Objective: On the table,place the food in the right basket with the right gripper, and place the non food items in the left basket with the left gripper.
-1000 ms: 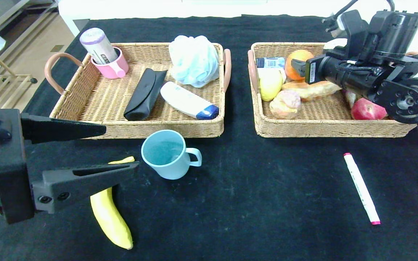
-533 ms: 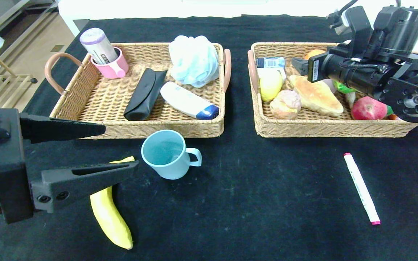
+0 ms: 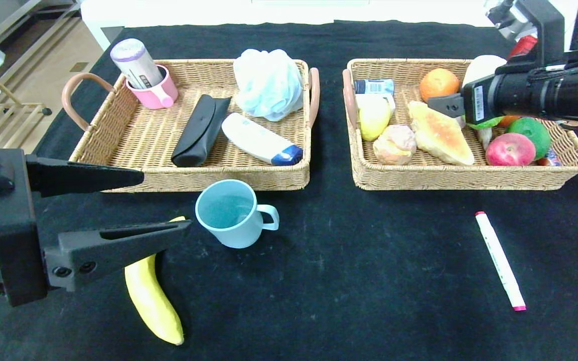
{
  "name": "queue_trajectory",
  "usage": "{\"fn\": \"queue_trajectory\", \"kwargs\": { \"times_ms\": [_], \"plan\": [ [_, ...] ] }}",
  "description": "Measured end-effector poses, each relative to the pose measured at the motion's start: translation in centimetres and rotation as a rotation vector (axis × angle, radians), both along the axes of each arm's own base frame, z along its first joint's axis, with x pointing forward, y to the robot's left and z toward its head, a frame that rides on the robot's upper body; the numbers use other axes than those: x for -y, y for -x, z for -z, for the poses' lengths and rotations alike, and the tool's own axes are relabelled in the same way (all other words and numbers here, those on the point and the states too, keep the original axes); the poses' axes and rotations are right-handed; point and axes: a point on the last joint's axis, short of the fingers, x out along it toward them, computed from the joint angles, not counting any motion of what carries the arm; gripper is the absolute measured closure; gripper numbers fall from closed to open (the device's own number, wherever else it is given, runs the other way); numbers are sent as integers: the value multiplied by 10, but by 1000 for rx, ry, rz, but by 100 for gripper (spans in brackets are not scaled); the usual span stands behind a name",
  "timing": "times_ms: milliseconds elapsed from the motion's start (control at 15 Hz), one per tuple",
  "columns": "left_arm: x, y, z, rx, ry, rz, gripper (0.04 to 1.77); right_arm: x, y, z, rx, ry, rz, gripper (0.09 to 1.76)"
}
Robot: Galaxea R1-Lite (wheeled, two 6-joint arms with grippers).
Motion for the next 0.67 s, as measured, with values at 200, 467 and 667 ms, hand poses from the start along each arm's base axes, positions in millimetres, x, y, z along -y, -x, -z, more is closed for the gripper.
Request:
{"fn": "queue_trajectory", "kwargs": {
  "times_ms": [200, 467, 667],
  "plan": [
    [0, 0, -1, 4, 2, 1, 9, 11, 41, -9, -127, 40, -2, 16],
    [-1, 2, -2, 10, 5, 1, 9, 25, 79, -6, -302, 73, 20, 15],
    [-1, 3, -3, 11, 6, 1, 9, 33, 93, 3, -453, 9, 78, 15]
  ]
}}
